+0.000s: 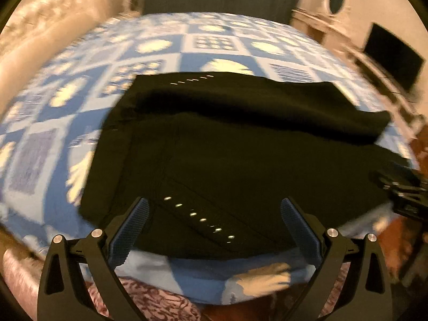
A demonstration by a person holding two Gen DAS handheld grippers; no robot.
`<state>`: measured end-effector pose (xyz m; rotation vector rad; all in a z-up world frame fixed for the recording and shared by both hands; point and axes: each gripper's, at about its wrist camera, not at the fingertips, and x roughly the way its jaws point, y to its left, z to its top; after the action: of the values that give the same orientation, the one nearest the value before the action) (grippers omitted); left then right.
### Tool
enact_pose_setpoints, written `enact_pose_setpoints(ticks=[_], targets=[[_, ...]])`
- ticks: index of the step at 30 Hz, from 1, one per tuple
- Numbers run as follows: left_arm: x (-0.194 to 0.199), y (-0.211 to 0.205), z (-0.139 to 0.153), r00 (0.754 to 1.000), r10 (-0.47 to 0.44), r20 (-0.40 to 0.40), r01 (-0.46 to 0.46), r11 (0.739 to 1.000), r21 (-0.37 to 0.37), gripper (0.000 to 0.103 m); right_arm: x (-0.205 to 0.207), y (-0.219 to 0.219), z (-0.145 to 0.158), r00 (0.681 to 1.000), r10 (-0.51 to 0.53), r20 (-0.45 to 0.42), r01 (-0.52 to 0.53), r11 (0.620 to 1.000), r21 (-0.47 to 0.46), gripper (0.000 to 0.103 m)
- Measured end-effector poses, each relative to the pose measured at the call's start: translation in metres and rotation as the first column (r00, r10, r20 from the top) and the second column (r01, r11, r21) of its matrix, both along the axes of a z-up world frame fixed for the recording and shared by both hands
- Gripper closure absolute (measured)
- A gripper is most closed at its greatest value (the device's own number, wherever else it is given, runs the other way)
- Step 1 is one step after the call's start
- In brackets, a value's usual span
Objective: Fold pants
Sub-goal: 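Lower both grippers onto the pants waistband and close on the fabric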
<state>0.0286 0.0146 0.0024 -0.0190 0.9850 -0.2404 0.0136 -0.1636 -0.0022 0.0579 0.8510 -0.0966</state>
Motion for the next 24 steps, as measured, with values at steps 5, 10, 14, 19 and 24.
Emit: enact_pose_setpoints(ticks=[5,10,14,19,24], targets=[[0.041,0.041,0.015,0.999,-0.032,-0.024,0.03,0.994,-0.103,0.004,0.025,-0.017,0.015,0.998,0.056,0.013,-0.057,0.991,0.117,0.002],[0.111,0.089,0.012,0.996,-0.081,-0.024,0.076,0.984,-0.163,0.004,0.075,-0.045,0.032,0.994,0.102,0.036,-0.108,0.955,0.275,0.002],[0.176,0.124,-0.001,0.994,-0.105,-0.024,0.098,0.974,-0.203,0.004,0.131,-0.057,0.044,0.983,0.18,0.041,-0.184,0.945,0.27,0.002],[0.252,0.156,-0.03,0.996,-0.087,-0.036,0.081,0.984,-0.158,0.004,0.191,-0.059,0.044,0.963,0.27,-0.007,-0.264,0.948,0.176,0.002],[0.287,0.161,-0.053,0.989,-0.141,-0.034,0.132,0.972,-0.193,0.004,0.23,-0.056,0.034,0.933,0.357,-0.044,-0.347,0.925,0.155,0.002]])
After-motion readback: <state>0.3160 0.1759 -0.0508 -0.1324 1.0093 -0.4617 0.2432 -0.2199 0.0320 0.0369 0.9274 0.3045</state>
